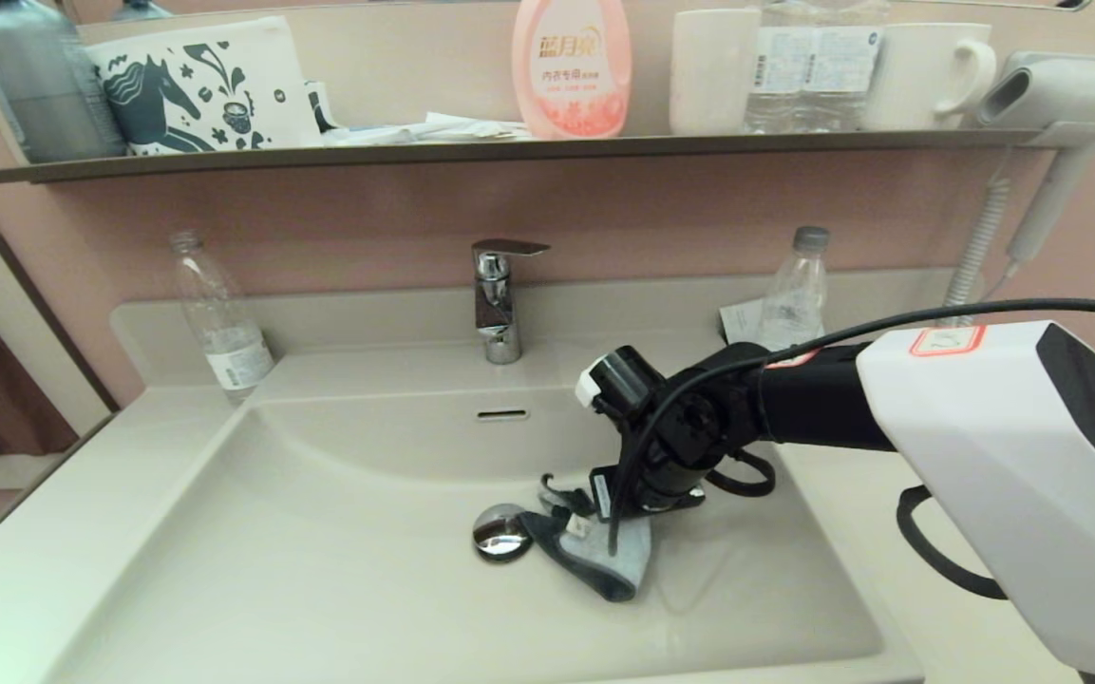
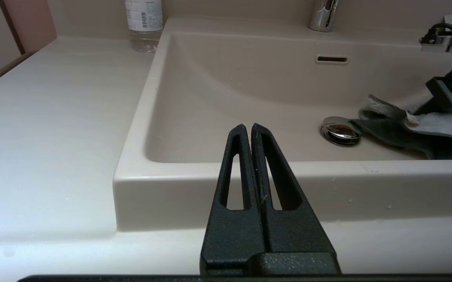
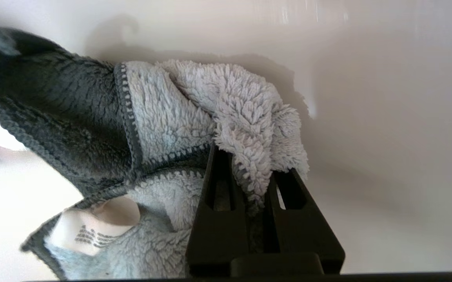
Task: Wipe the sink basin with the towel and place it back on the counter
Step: Wipe the sink
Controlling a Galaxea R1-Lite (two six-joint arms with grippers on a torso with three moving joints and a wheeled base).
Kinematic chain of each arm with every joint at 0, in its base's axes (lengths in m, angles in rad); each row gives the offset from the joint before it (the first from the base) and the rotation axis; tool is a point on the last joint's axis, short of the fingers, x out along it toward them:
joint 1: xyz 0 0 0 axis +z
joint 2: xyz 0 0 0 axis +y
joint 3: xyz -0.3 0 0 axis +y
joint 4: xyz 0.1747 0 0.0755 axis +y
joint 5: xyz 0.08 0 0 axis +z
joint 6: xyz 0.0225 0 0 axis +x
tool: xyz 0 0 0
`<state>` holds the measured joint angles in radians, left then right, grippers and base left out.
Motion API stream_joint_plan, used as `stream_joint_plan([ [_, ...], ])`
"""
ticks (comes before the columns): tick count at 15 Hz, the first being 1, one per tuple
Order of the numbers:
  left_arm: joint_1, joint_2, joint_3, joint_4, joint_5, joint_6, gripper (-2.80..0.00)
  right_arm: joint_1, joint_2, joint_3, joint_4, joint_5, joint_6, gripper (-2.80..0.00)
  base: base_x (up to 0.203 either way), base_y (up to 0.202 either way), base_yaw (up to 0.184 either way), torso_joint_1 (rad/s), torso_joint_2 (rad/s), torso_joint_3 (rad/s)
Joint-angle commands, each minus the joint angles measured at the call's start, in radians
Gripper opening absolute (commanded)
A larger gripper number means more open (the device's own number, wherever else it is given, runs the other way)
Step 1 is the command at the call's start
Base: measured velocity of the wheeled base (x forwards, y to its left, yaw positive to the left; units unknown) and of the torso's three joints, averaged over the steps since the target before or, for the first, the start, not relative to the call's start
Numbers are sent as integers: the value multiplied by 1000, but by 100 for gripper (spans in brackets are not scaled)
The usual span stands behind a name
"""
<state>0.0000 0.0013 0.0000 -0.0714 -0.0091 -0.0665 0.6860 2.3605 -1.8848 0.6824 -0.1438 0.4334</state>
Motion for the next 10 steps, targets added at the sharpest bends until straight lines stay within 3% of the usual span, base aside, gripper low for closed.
stream_joint_plan([
  [1, 0, 0, 0, -1, 0, -1, -280, 0, -47, 6, 178, 1, 0, -280, 0, 0, 0, 0, 0, 0],
  [4, 0, 0, 0, -1, 0, -1, -280, 12, -133, 7, 362, 27, -10, -280, 0, 0, 0, 0, 0, 0],
  [10, 0, 0, 0, -1, 0, -1, -280, 15, -320, 30, 428, 35, -2, -280, 0, 0, 0, 0, 0, 0],
])
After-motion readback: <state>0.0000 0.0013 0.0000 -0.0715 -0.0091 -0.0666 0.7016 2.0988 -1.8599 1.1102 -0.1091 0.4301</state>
